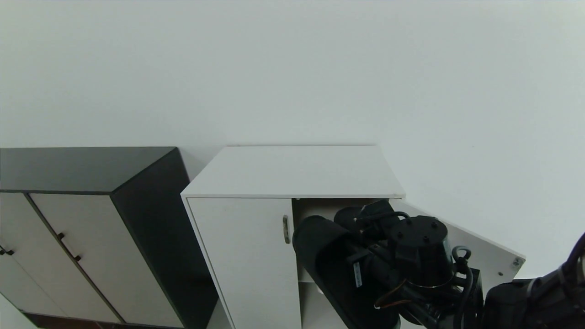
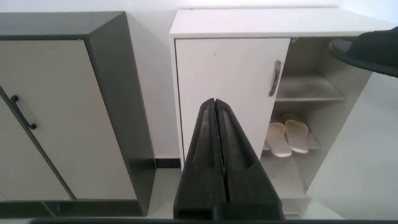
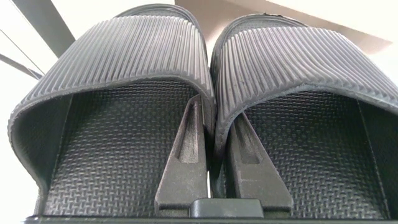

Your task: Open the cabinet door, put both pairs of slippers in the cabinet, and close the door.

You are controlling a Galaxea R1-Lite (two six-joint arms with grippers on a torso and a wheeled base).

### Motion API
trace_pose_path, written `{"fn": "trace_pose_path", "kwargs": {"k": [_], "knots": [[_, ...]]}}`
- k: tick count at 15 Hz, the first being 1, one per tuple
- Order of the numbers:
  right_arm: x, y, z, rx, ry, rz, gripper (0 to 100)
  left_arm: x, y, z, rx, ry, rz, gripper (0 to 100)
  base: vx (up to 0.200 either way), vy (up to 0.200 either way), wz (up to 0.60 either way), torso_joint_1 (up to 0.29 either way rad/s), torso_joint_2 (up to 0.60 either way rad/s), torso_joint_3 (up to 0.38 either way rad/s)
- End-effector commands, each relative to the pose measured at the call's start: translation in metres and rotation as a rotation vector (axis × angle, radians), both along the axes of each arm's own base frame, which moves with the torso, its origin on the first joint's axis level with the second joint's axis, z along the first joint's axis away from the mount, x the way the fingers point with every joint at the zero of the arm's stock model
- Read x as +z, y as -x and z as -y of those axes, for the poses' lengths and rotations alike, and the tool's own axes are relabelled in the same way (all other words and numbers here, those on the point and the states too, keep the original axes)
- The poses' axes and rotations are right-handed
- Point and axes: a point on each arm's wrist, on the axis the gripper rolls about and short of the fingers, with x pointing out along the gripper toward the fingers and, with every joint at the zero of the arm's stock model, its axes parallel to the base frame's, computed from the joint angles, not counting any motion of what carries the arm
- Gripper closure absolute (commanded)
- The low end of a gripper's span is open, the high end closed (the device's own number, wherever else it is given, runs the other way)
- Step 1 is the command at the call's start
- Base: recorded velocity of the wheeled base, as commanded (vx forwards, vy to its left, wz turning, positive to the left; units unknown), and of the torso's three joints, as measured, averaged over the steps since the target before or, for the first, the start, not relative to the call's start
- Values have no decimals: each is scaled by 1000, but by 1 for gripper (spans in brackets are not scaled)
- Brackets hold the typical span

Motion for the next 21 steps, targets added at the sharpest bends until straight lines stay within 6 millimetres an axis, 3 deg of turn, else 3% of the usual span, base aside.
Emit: {"fn": "trace_pose_path", "kwargs": {"k": [1, 21], "knots": [[0, 0, 0, 2, -2, 2, 100, 0, 0, 0, 0, 0, 0, 100, 0, 0, 0, -232, 549, 310], [-6, -1, -2, 1, 7, -8, 100, 0, 0, 0, 1, 0, 0, 100, 0, 0, 0, -175, 506, 324]]}}
